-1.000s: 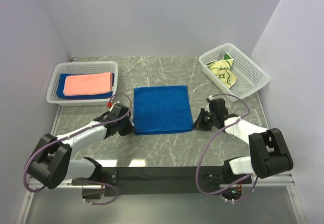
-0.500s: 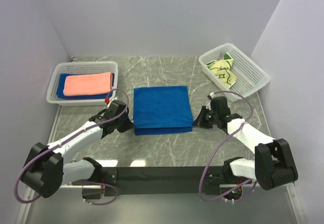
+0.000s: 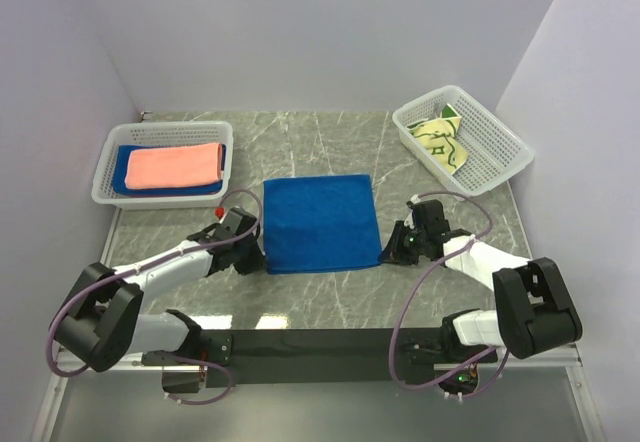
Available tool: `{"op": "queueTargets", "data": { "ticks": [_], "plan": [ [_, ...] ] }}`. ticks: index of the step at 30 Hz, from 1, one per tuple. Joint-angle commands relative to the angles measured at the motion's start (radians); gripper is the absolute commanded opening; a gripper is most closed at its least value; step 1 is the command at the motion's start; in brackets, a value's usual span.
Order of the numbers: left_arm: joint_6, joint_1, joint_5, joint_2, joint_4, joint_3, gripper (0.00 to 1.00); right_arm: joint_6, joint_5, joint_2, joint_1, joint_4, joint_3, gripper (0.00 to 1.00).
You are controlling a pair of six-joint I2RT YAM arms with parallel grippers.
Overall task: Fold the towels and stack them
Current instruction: Fold the towel
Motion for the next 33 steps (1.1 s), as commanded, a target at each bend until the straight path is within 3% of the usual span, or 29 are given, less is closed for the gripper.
{"op": "queueTargets", "data": {
  "ticks": [1,3,6,7,10,12,13,15,16,18,19,22,27,33],
  "plan": [
    [0.003,-0.012,-0.032,-0.040,-0.065,-0.021,0.13,-0.039,0.083,-0.050,-0.003,-0.048,-0.004,0.28],
    [-0.001,-0.017,-0.051,-0.102,-0.117,-0.018,0.23,-0.047,0.094,-0.090,0.000,-0.096,0.007,0.35],
    [-0.010,-0.020,-0.076,-0.193,-0.200,0.009,0.55,-0.056,0.123,-0.208,0.008,-0.160,0.042,0.47],
    [-0.011,-0.021,-0.096,-0.216,-0.222,0.017,0.73,-0.058,0.121,-0.227,0.011,-0.168,0.065,0.51],
    [-0.015,-0.023,-0.128,-0.279,-0.260,0.055,0.88,-0.058,0.040,-0.256,0.023,-0.125,0.094,0.53],
    [-0.007,-0.025,-0.141,-0.281,-0.248,0.080,0.86,-0.038,0.019,-0.243,0.046,-0.090,0.105,0.53],
    [-0.003,-0.025,-0.141,-0.270,-0.237,0.106,0.79,-0.030,0.006,-0.211,0.052,-0.052,0.113,0.50],
    [0.011,-0.031,-0.124,-0.212,-0.193,0.143,0.70,-0.006,-0.029,-0.142,0.072,-0.018,0.123,0.41],
    [0.014,-0.034,-0.112,-0.187,-0.173,0.154,0.59,0.002,-0.035,-0.120,0.077,0.016,0.128,0.32],
    [0.022,-0.052,-0.076,-0.108,-0.135,0.177,0.48,0.028,-0.044,-0.062,0.097,0.057,0.125,0.22],
    [0.023,-0.058,-0.067,-0.079,-0.093,0.181,0.38,0.036,-0.046,-0.043,0.098,0.074,0.116,0.21],
    [0.031,-0.089,-0.041,0.027,-0.047,0.183,0.25,0.046,-0.040,0.020,0.101,0.122,0.088,0.21],
    [0.037,-0.100,-0.032,0.150,-0.022,0.138,0.15,0.031,-0.011,0.116,0.100,0.127,0.048,0.20],
    [0.003,-0.098,-0.010,0.083,-0.081,0.007,0.11,0.025,0.040,0.066,0.098,0.018,-0.022,0.20]
  ]
}}
